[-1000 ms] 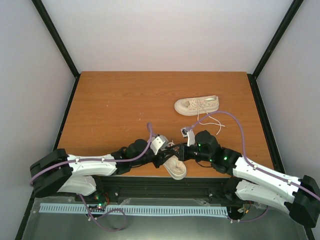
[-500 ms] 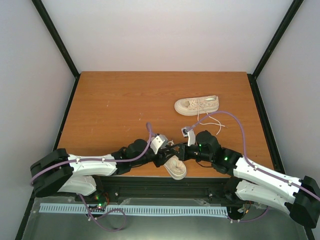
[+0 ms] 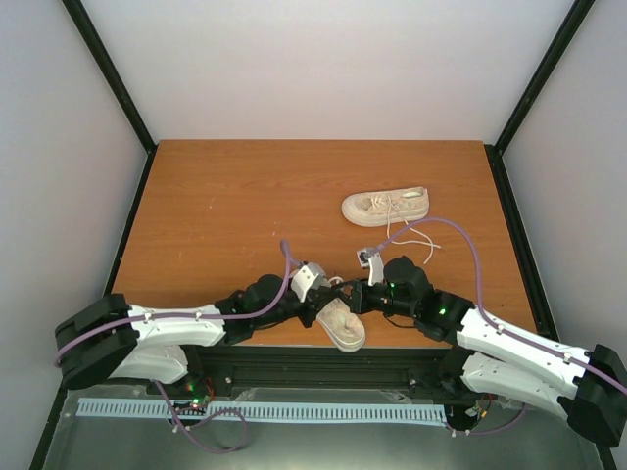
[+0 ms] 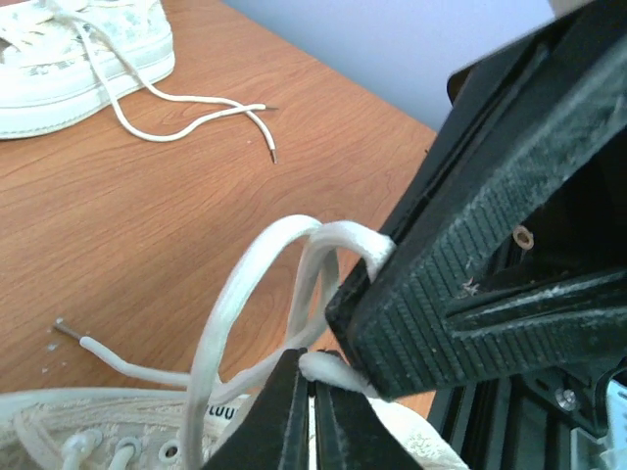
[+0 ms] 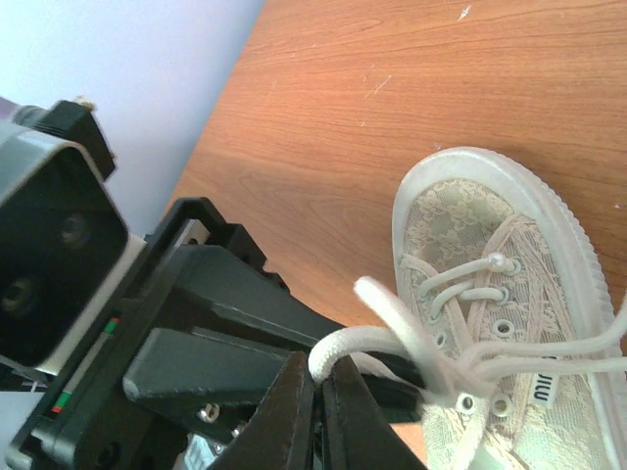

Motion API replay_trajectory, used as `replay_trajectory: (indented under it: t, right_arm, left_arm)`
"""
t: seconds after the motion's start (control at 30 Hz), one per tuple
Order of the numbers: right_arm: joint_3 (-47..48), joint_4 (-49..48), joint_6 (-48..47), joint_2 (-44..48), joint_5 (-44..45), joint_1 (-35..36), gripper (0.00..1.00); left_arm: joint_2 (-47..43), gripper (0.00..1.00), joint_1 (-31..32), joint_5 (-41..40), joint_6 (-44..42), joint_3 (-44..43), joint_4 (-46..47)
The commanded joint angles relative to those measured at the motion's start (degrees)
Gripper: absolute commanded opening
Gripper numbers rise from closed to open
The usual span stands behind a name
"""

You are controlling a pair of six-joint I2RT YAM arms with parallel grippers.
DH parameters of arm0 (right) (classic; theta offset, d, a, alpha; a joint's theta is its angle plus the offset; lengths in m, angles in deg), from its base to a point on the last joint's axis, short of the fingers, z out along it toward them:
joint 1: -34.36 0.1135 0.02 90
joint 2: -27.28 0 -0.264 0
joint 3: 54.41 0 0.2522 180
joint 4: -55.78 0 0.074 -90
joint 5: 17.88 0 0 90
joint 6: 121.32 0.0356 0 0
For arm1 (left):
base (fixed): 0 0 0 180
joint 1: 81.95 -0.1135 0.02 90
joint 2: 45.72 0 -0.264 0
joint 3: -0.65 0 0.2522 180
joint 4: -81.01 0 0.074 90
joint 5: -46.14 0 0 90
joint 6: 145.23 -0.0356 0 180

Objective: Tie the shoes
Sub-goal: Tie the shoelace on the shoe.

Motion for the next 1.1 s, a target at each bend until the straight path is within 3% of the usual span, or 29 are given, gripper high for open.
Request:
replay_trajectory:
  t: [0.0, 0.27, 0.33, 0.47, 0.6, 0.73, 0.83, 1.07]
  right_arm:
    - [-1.22, 1.64, -0.55, -0.09, 1.57, -0.11, 0.03]
    - [-1.4, 0.59, -0.18, -0.23, 1.78, -0.11, 0.03]
    - [-1.61, -0.23, 0.74, 0.42, 1.84, -0.11, 0.03]
    - [-1.95, -1.75, 2.0, 1.36, 1.67, -0.12, 0.03]
    - [-2.05, -1.27, 2.1, 1.84, 2.07, -0.11, 0.03]
    - [-1.9, -0.34, 1.5, 2.12, 3.32, -0.11, 0.04]
    - [-1.03, 1.61, -0.28, 2.22, 4.36, -0.11, 0.29]
    - [-0.47, 6.48, -3.98, 7.1, 6.75, -0.12, 0.59]
  left_arm:
    - [-4.49, 0.02, 0.35, -2.7, 0.9, 1.4, 3.95]
    - [-12.13, 0.01, 0.36, -3.75, 0.81, 4.13, -2.62]
    - [-12.72, 0.07, 0.36, -3.01, 0.58, 4.21, -3.13]
    - [-11.89, 0.09, 0.35, -1.2, 0.51, 3.55, -2.6]
    - [-11.32, 0.01, 0.37, -1.5, 0.81, 2.87, -3.02]
    - [-12.45, 0.01, 0.3, -6.06, 1.85, 1.44, -8.41]
    - [-13.85, 0.01, 0.36, -9.47, 3.28, -0.89, -15.62]
    - [-18.65, 0.01, -0.15, -14.45, 8.81, -3.3, -29.18]
